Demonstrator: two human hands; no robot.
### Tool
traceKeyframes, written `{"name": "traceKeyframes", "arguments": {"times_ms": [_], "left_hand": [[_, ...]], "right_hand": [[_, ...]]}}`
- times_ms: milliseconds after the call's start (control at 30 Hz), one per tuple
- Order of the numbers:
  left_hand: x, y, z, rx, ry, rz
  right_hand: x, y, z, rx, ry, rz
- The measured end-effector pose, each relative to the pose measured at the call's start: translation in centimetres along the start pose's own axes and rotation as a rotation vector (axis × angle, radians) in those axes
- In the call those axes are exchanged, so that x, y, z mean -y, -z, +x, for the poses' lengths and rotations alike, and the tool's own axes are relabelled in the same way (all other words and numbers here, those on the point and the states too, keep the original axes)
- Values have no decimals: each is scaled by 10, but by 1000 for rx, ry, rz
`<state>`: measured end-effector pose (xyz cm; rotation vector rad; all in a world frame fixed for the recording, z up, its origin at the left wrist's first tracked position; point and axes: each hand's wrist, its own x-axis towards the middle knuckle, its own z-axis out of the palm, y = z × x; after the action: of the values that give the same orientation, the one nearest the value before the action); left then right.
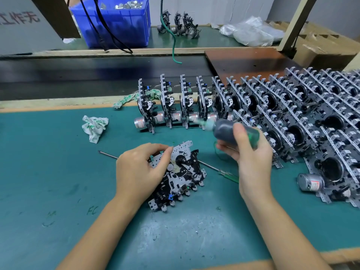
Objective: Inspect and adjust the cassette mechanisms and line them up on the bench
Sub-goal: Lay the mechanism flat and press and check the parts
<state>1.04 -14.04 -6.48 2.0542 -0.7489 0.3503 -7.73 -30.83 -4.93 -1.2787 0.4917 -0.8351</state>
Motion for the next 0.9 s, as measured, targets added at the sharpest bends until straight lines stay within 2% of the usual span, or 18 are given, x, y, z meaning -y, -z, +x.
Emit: {"name": "traceKeyframes", "arguments": {"times_ms": [200,367,433,567,633,667,733,800,900], "left_hand": [[0,1,0,15,4,-7],[4,3,2,67,109,-71],[5,3,3,89,152,-119],[6,5,5,130,230,-229],[8,6,6,153,278,-282],[9,7,7,171,299,-305],[11,9,8,229,331,-353],[10,10,7,294,329,-404],[6,8,6,380,316,-472]], "right_hand": [[-20,-2,0,167,98,-472],[-25,-2,3,234,28,-509],[-25,-4,-1,188,145,-615],[-12,-7,-13,93,633,-736],[-3,-3,-17,206,829,-759],[0,-2,-20,314,866,-778],[2,2,-29,592,814,-917],[-1,6,-35,812,742,-1182],[-3,11,-37,898,663,-1367]]}}
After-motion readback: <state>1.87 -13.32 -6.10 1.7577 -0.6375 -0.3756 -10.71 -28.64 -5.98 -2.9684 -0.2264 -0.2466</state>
